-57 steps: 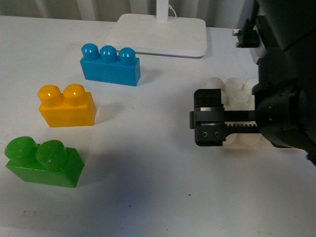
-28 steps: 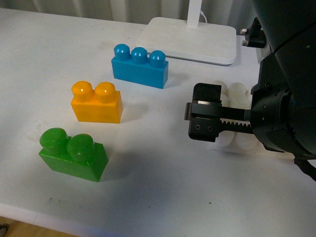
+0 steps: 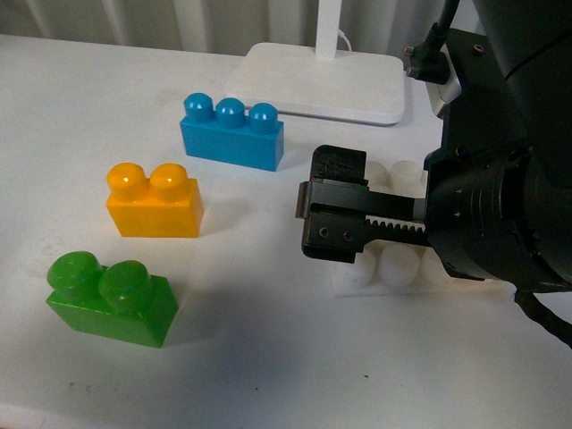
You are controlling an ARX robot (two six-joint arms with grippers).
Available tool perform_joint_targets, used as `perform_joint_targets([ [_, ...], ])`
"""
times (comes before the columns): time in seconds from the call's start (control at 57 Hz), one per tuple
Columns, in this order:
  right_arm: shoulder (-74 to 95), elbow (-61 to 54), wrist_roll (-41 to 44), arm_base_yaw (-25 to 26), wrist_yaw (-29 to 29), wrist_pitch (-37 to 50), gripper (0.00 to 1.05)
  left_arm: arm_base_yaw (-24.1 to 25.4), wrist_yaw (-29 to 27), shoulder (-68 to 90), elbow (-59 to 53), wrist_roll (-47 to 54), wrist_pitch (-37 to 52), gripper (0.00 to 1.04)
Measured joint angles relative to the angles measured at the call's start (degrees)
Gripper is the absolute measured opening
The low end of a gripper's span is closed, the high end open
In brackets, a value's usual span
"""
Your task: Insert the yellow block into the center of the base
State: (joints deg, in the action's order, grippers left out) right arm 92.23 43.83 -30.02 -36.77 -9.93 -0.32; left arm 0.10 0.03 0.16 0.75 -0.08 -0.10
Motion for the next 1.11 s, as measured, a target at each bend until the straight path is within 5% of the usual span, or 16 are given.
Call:
perform_joint_targets([
  [0.281,-15.0,-3.6,5.0,9.4,7.5,1.6,0.96,0.0,0.0,0.0,0.0,0.0,0.0,0.98],
  [0.825,-40.1,-15.7,15.7,42.7,26.0,9.7,0.96,0.0,0.0,0.0,0.0,0.0,0.0,0.98],
  [1.105,-54.6,-23.4,16.0,53.7,30.2,11.4,0.96,0.0,0.0,0.0,0.0,0.0,0.0,0.98],
])
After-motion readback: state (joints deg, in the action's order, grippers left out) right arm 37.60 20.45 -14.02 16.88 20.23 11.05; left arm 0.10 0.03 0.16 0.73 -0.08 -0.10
